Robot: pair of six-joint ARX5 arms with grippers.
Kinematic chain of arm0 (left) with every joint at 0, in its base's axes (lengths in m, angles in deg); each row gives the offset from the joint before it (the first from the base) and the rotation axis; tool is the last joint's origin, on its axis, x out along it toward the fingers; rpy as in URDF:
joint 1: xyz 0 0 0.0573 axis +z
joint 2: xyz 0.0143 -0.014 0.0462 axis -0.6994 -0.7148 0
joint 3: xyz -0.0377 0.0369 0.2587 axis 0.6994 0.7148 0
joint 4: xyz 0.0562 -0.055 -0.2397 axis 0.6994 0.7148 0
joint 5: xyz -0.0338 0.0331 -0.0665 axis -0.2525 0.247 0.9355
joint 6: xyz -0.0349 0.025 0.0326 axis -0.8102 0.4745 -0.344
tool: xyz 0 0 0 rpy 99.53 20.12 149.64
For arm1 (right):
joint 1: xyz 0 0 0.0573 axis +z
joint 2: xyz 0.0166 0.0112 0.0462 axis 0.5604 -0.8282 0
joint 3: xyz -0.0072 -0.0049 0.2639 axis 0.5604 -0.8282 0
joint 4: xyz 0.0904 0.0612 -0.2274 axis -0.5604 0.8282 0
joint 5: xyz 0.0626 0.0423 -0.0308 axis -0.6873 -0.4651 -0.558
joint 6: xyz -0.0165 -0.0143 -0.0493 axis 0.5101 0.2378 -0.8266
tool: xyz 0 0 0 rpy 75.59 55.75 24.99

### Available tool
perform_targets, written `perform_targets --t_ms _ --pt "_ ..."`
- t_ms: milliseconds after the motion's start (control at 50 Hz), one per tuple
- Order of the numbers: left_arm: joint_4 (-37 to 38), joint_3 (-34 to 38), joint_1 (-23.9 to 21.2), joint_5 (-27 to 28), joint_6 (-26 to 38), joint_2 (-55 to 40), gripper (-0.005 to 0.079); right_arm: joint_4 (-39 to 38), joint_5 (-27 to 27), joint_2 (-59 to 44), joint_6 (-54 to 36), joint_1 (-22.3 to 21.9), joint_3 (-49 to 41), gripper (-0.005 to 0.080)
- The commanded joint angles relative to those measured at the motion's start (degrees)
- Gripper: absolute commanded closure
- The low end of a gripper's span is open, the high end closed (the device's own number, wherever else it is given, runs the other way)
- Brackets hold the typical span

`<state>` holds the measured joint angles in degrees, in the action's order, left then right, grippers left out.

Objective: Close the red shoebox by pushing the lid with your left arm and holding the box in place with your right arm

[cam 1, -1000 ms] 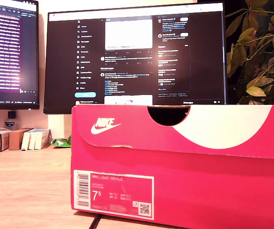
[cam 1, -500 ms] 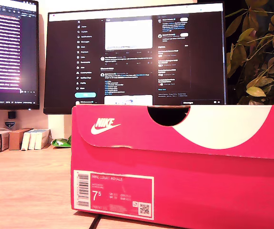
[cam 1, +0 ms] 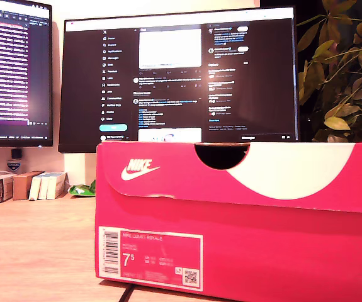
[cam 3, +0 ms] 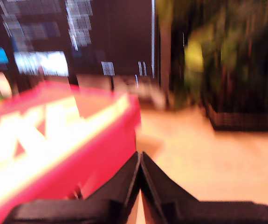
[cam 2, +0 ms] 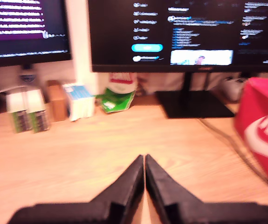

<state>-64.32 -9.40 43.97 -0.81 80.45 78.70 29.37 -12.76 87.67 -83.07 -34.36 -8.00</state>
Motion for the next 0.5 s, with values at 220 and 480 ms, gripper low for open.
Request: perform_targets --t_ms 220,480 --pt "1.44 3.72 -0.52 -2.97 0.35 0.48 0.0761 0.07 2.29 0.35 -0.09 0.2 -1.75 0.0764" --pt "2.4 3.72 -0.46 -9.81 0.44 0.48 0.0761 1.7 2.71 0.35 0.04 0.22 -1.68 0.0764"
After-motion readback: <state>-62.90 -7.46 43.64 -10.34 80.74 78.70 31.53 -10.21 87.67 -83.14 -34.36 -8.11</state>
